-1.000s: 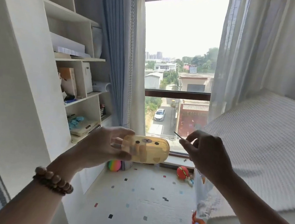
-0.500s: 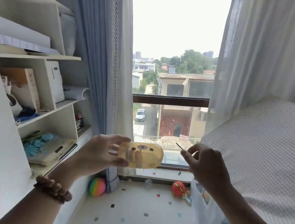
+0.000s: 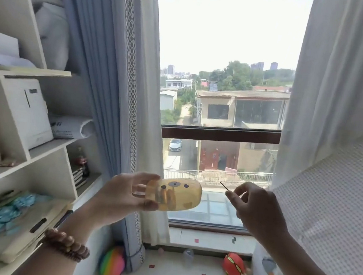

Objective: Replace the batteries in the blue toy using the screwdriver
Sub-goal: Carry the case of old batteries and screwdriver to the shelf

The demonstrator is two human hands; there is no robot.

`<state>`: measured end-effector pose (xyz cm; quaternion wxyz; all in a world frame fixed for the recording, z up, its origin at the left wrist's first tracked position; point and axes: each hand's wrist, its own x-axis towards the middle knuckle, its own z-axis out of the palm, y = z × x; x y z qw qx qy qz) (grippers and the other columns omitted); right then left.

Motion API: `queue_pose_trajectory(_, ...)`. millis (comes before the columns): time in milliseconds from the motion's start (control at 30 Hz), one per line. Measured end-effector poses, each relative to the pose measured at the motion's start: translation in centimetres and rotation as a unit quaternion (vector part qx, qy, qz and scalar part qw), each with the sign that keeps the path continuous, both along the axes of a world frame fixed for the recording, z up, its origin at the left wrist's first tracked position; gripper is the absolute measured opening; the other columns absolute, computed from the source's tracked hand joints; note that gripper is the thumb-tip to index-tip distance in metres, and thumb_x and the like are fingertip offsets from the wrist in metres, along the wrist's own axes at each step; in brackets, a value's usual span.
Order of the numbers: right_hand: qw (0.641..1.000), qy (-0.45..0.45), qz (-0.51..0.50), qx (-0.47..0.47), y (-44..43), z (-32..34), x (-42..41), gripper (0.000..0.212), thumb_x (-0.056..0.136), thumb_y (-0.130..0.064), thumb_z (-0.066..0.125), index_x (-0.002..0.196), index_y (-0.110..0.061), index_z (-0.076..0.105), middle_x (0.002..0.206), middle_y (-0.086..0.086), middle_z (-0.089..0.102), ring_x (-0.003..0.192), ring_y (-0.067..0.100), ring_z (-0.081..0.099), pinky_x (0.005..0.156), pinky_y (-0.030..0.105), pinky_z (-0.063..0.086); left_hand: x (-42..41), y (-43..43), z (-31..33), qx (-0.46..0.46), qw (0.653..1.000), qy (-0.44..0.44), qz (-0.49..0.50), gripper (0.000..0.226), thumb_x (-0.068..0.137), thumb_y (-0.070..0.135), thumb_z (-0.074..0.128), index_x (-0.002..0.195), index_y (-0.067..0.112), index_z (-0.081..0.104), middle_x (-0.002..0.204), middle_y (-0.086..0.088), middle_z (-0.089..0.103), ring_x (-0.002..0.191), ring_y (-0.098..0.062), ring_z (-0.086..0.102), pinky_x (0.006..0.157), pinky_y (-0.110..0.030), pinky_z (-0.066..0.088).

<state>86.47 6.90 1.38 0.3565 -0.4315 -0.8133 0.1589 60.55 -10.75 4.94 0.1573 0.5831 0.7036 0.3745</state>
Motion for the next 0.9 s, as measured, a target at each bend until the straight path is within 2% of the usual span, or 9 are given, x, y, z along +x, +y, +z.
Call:
queue_pose_trajectory(100, 1.000, 0.006, 0.014, -0.014, 5.1, 0.2, -4.3, 0.020, 0.092, -0.041, 0.072, 0.084, -0.023, 0.069, 0.058, -0.006, 0.071, 0.046, 0.008, 0.062, 0.067, 0.035, 0.062, -3.2, 4.0, 0.2, 0.013, 1.000, 0.005, 0.022, 0.075, 0.063, 0.044, 0.090, 0.131, 0.036, 0.059, 0.118, 0.021, 0.070, 0.109, 0.002, 0.066, 0.098, -0.039, 0.054)
queue_pose_trajectory(300, 0.998, -0.002, 0.050, -0.040, 13.1, -0.5, -13.5, 0.018, 0.091, -0.038, 0.074, 0.082, -0.022, 0.070, 0.060, -0.006, 0.071, 0.050, 0.017, 0.067, 0.064, 0.040, 0.062, -11.1, 10.1, -0.3, 0.003, 0.998, -0.024, 0.063, 0.078, 0.062, 0.038, 0.092, 0.131, 0.029, 0.060, 0.118, 0.016, 0.071, 0.109, -0.002, 0.067, 0.096, -0.034, 0.056)
queue_pose_trajectory(467, 0.998, -0.008, 0.049, -0.036, 19.9, -0.9, -21.2, 0.021, 0.090, -0.038, 0.074, 0.077, -0.023, 0.067, 0.056, -0.005, 0.069, 0.048, 0.016, 0.067, 0.065, 0.039, 0.060, -18.6, 15.9, -1.6, 0.013, 0.995, -0.040, 0.092, 0.074, 0.064, 0.028, 0.093, 0.131, 0.027, 0.061, 0.117, 0.013, 0.072, 0.108, 0.000, 0.067, 0.091, -0.021, 0.055)
queue_pose_trajectory(733, 0.997, -0.022, 0.064, -0.033, 28.2, 0.4, -35.8, 0.025, 0.090, -0.039, 0.074, 0.072, -0.025, 0.065, 0.045, -0.004, 0.066, 0.045, 0.015, 0.066, 0.065, 0.037, 0.059, -32.1, 24.1, -1.3, 0.035, 0.992, -0.053, 0.113, 0.077, 0.061, 0.032, 0.094, 0.131, 0.027, 0.060, 0.118, 0.018, 0.071, 0.107, 0.001, 0.066, 0.097, -0.032, 0.055)
queue_pose_trajectory(900, 0.991, -0.014, 0.119, -0.055, 31.0, 1.4, -46.1, 0.024, 0.088, -0.041, 0.075, 0.071, -0.027, 0.065, 0.045, -0.003, 0.066, 0.044, 0.017, 0.065, 0.058, 0.038, 0.060, -39.1, 24.6, -1.2, 0.044, 0.978, -0.068, 0.191, 0.076, 0.061, 0.035, 0.093, 0.129, 0.027, 0.061, 0.116, 0.018, 0.072, 0.109, 0.000, 0.066, 0.099, -0.035, 0.054)
